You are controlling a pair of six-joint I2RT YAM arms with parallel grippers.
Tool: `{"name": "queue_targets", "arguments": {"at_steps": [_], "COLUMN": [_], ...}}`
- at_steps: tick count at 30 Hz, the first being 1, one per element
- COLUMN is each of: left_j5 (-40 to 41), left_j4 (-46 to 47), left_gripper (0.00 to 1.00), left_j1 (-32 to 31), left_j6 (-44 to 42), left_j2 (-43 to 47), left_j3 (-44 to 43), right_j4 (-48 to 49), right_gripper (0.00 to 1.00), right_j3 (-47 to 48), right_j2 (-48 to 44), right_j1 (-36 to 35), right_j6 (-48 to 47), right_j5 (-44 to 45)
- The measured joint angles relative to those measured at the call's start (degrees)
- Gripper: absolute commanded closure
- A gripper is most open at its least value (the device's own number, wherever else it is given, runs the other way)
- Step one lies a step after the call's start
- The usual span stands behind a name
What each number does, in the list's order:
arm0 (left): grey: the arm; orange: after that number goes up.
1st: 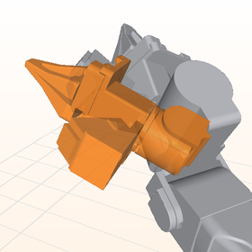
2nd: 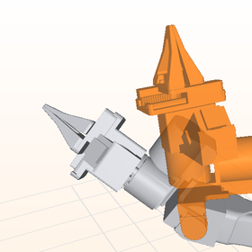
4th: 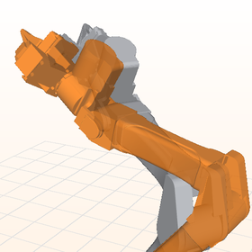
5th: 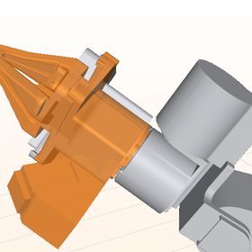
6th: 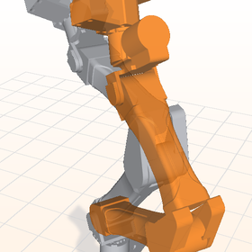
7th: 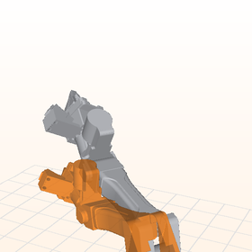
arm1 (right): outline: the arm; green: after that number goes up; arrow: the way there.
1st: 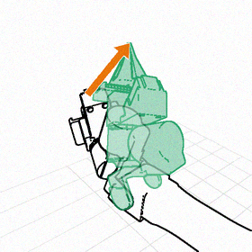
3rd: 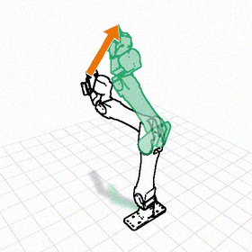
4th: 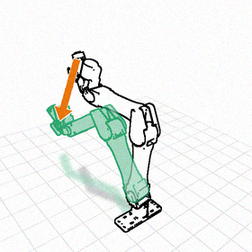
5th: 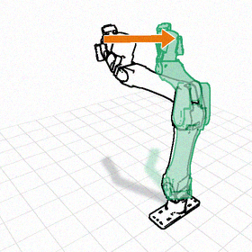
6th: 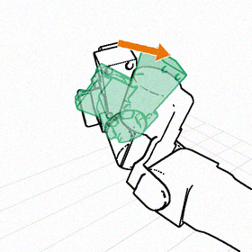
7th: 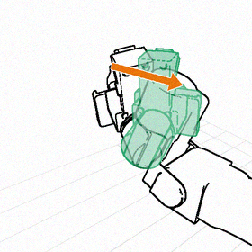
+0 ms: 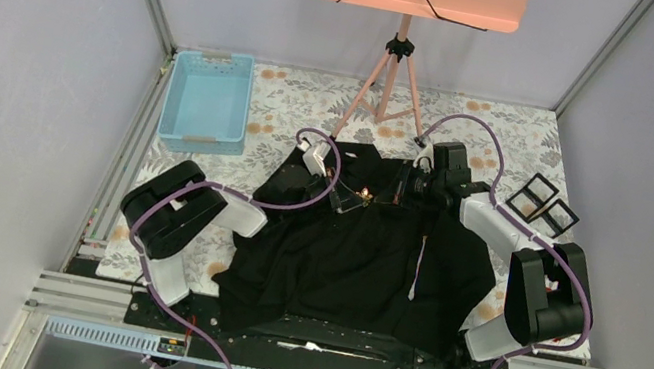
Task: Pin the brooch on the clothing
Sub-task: Pin the brooch to the clothes.
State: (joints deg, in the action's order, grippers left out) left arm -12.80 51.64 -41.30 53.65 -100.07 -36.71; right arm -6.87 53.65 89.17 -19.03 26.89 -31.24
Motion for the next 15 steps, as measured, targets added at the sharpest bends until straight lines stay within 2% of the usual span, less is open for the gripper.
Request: {"name": "queue_targets", "arguments": {"at_steps": [11, 13, 15], "left_j5": [-0.3, -0.4, -0.4], "left_j4": [2.9, 3.6, 4.3], "left_gripper": [1.0, 1.0, 1.0], "left_j1": [-0.2, -0.3, -0.3], "left_j6": [1.7, 1.8, 1.9], "left_j2": [-2.6, -2.8, -2.8], "left_j3": [-0.3, -0.3, -0.3], "right_j4": [-0.1, -0.2, -0.7], "right_gripper": [1.0, 0.89, 0.66], "right_j3": [0.0, 0.0, 0.0], "right_j2": [-0.4, -0.4, -0.5], "right_j1": [0.1, 0.1, 0.1], "right_j6": [0.0, -0.1, -0.5], "right_j5": [-2.5, -2.7, -2.7]}}
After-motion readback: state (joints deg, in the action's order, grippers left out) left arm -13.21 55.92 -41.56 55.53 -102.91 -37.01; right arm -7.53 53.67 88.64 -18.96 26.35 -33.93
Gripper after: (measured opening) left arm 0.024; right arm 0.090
